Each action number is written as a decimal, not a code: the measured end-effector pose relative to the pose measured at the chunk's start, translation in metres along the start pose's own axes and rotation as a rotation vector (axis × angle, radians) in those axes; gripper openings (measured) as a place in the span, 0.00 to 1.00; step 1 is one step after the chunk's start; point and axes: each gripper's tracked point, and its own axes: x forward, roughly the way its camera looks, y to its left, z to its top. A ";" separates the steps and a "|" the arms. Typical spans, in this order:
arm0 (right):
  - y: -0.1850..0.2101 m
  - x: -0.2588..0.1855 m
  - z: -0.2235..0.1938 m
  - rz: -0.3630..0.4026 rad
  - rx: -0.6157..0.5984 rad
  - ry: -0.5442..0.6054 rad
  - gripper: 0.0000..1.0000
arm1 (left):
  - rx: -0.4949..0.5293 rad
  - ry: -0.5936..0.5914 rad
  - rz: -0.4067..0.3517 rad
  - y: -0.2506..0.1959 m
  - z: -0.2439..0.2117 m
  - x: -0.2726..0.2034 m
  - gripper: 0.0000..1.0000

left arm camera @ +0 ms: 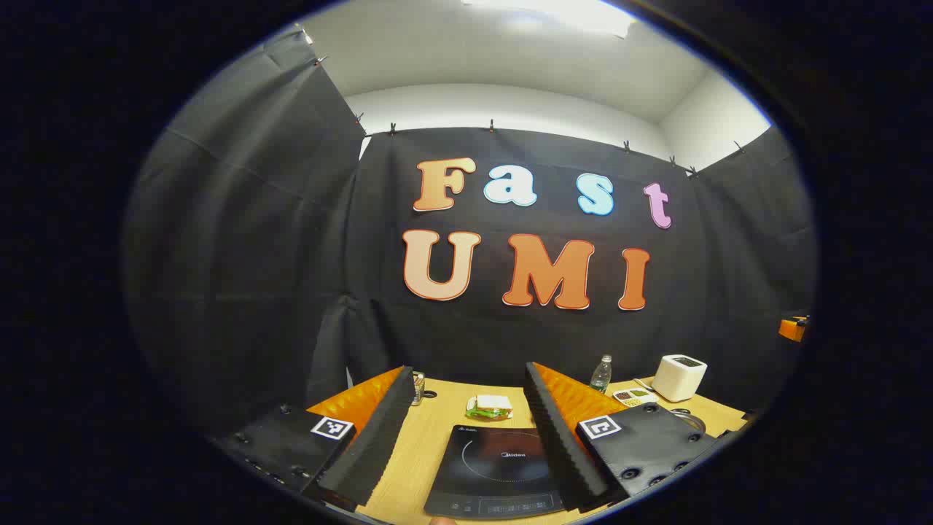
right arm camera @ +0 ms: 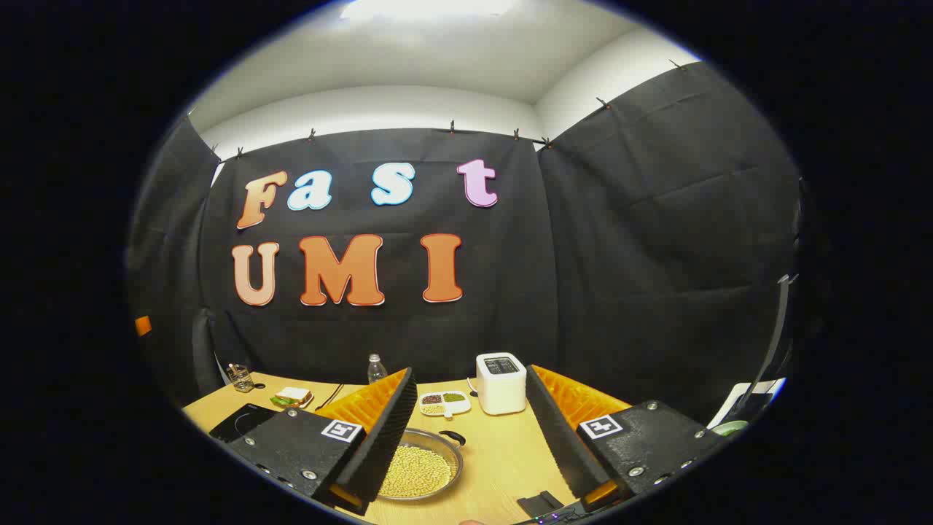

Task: First push the handle of the pot to place it horizontally, then grasp the pot with both hands and set it on the induction cooktop.

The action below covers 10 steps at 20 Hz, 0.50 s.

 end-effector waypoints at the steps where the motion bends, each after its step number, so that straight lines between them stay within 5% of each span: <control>1: 0.002 -0.002 0.003 0.000 0.004 -0.005 0.93 | 0.003 -0.002 0.005 0.002 0.001 -0.001 0.97; 10: 0.021 0.000 0.003 0.028 -0.021 0.003 0.93 | 0.008 -0.006 0.012 0.005 0.000 0.001 0.97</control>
